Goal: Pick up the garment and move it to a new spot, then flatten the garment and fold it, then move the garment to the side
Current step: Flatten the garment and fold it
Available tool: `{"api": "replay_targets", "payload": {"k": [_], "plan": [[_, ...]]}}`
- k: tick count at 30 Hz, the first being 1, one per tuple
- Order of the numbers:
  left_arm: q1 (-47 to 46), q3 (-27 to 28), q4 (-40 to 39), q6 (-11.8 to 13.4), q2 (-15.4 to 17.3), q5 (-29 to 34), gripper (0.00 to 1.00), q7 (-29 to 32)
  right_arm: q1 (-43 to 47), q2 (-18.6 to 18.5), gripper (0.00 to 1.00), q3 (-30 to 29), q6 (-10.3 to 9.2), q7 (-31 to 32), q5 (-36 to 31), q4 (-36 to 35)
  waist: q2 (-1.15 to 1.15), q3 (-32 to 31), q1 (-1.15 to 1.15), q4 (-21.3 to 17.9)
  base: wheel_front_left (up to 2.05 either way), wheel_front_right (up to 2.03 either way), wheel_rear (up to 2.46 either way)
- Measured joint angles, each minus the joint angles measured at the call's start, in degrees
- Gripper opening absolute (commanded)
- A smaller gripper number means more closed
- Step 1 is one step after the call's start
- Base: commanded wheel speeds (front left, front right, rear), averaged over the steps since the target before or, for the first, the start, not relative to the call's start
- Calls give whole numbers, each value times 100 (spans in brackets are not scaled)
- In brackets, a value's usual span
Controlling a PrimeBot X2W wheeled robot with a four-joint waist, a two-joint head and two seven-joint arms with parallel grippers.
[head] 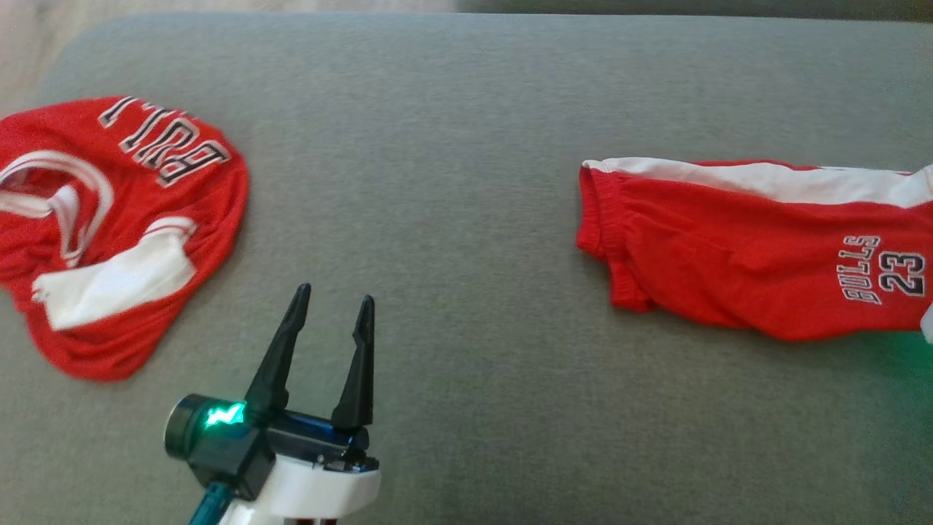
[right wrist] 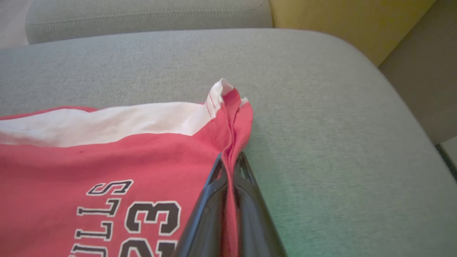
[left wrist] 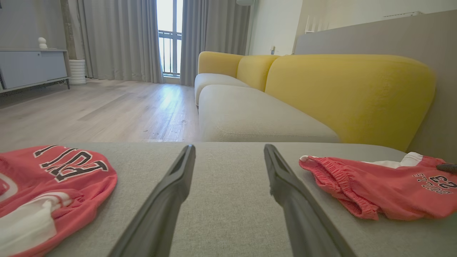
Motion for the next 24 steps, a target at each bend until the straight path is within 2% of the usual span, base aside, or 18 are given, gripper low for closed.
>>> {"api": "replay_targets", "payload": {"k": [5, 10, 17, 24], "plan": [[-1, 66, 7, -2, 0, 41, 100, 0, -19, 49, 0, -24, 0, -15, -75, -278, 0, -66, 0, -328, 0, 0, 0], [3, 55, 34, -26, 0, 94, 100, 0, -71, 287, 0, 236, 0, -134, -41, -602, 0, -252, -1, -417, 0, 0, 0], [18, 52, 89, 7, 0, 159, 100, 0, -203, 569, 0, 866, 0, -168, 74, -1176, 0, -429, -1, -256, 0, 0, 0], [31, -99, 175, 45, 1, 156, 100, 0, -314, 949, 0, 1811, 0, -62, 263, -1430, 0, -578, -1, -19, 0, 0, 0]]}}
